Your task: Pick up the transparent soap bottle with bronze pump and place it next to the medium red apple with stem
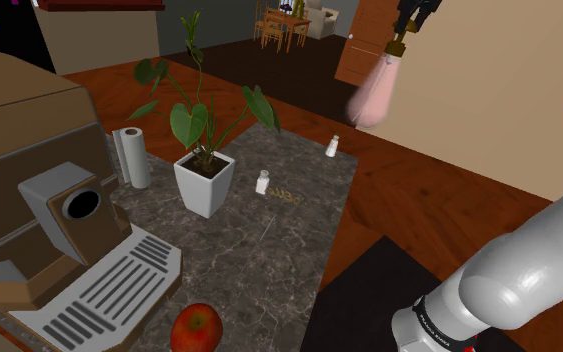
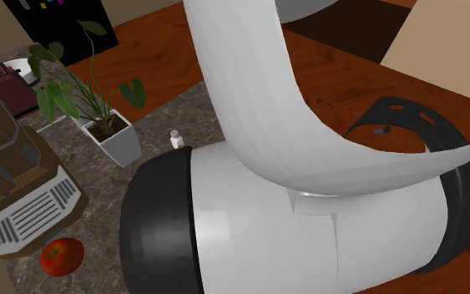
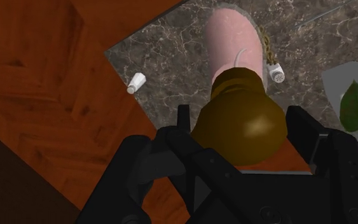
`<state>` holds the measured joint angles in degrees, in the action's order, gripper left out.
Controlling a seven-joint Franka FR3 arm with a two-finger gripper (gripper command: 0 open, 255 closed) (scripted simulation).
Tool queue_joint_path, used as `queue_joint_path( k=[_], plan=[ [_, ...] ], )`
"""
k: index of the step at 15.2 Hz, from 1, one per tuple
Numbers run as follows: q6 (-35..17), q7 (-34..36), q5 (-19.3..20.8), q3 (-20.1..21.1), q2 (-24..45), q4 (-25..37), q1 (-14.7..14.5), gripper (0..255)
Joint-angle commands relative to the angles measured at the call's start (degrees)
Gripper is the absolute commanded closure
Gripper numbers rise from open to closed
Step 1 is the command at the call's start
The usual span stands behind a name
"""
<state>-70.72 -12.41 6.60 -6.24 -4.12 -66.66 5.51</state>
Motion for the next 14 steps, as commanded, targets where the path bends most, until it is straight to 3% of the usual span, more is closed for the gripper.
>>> queue_joint_path(
  k=[1, 7, 14],
  plan=[
    [-0.13, 1.61, 0.26, 0.94, -0.96, -1.24, -0.75, 255],
    [-4.38, 10.93, 0.81, 6.25, -7.13, -12.72, -4.38, 255],
    [-8.07, 21.25, 0.18, 12.46, -10.34, -20.88, -7.91, 255]
  ],
)
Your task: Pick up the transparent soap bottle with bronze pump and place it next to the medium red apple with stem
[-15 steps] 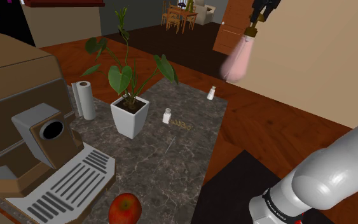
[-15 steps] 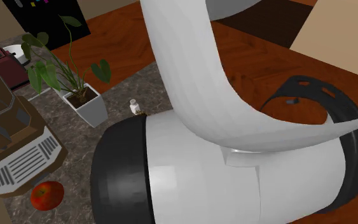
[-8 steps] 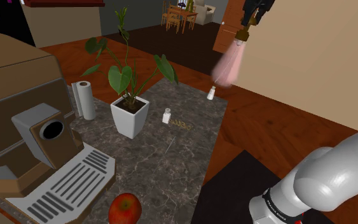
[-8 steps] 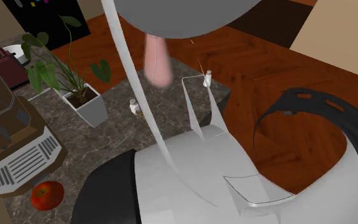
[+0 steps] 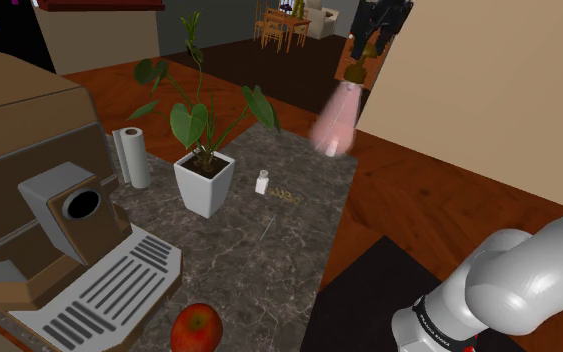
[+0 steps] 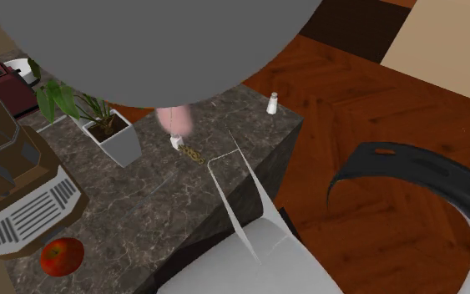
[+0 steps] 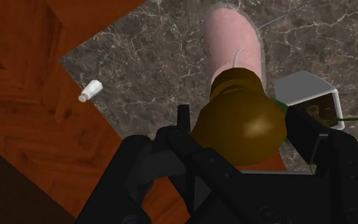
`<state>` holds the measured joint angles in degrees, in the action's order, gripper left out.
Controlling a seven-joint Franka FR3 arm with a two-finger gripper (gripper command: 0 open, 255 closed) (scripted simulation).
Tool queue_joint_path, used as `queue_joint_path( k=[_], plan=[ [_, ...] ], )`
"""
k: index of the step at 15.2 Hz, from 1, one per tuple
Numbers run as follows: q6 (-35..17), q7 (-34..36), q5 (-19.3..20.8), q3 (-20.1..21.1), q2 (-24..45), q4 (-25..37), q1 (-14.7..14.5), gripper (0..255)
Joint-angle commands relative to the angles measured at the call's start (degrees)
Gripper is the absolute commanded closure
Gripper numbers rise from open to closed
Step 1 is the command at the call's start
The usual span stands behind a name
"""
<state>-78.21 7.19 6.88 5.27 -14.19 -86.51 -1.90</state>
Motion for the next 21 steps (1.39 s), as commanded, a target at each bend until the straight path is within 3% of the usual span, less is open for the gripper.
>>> queue_joint_path(
  k=[1, 11, 21],
  plan=[
    [-1.05, 3.09, -0.22, 1.85, -0.43, -1.84, -0.98, 255],
    [-5.33, 17.55, -0.97, 10.98, 1.6, -5.88, -5.72, 255],
    [-8.29, 32.47, 1.44, 20.07, 10.52, -2.55, -11.04, 255]
  ],
)
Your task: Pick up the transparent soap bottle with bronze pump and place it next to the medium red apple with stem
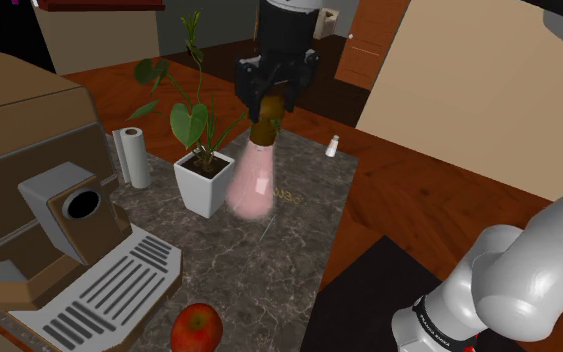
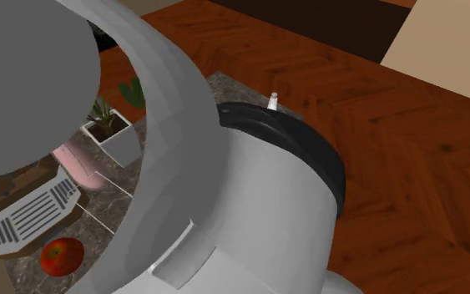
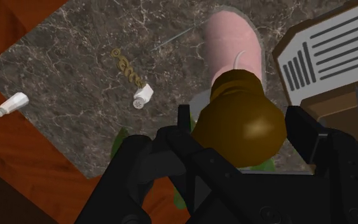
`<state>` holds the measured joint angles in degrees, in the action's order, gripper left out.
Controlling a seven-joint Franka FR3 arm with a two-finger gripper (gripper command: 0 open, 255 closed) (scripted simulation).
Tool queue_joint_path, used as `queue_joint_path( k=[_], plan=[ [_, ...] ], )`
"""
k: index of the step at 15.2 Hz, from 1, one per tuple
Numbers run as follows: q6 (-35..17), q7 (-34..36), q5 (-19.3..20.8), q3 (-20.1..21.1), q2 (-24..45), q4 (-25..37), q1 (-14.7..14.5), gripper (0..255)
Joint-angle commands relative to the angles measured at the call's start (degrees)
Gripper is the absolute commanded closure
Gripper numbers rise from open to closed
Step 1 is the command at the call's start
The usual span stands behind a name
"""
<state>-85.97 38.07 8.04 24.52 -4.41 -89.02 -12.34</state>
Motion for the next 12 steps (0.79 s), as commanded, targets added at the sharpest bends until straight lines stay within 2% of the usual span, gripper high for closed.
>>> queue_joint_path(
  k=[1, 7, 12],
  plan=[
    [-0.69, 3.12, 0.81, 1.67, 2.02, 0.72, -1.25, 255],
    [-0.75, 11.81, 5.07, 5.86, 10.84, 6.87, -5.94, 255],
    [-5.06, 12.03, 4.38, 5.57, 9.53, 1.46, -5.43, 255]
  ],
)
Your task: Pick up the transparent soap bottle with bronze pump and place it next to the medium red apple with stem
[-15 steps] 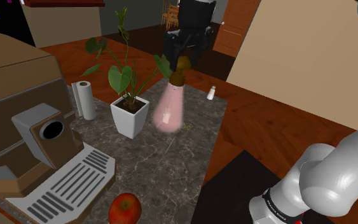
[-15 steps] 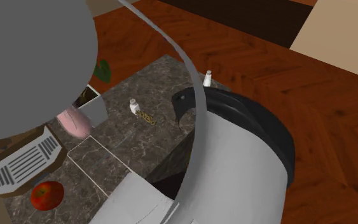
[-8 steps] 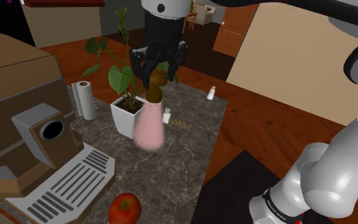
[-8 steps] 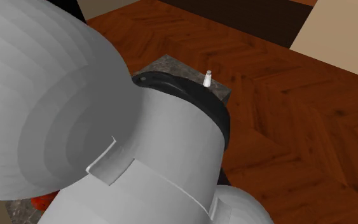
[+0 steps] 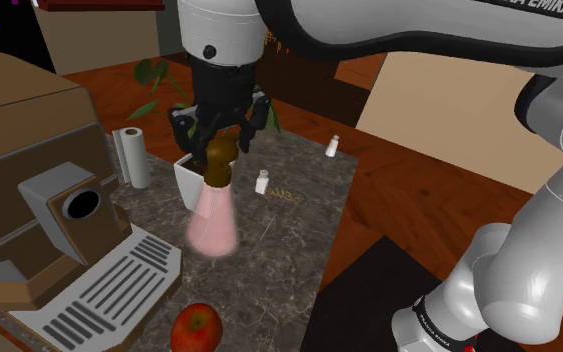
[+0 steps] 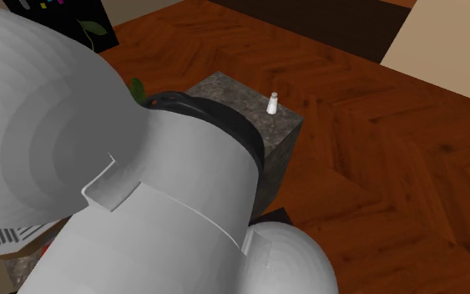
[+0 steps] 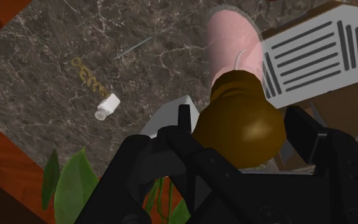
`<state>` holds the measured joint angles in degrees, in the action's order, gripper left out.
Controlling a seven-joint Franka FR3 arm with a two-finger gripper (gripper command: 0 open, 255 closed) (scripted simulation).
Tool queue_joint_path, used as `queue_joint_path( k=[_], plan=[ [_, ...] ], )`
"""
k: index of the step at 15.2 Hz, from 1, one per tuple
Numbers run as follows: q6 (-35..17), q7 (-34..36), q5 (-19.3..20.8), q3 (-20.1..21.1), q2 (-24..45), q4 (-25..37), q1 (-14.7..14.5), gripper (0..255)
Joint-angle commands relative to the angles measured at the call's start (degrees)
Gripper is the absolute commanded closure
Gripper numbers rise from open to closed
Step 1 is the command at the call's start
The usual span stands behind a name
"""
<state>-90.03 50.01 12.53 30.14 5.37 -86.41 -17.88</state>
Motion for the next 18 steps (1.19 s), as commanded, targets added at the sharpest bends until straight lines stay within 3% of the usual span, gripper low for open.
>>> queue_joint_path(
  k=[1, 18],
  plan=[
    [-1.83, 0.15, -0.21, -0.09, -0.45, -2.16, 0.18, 255],
    [-15.0, 1.94, -0.23, -0.5, -1.3, -16.16, 0.82, 255]
  ],
)
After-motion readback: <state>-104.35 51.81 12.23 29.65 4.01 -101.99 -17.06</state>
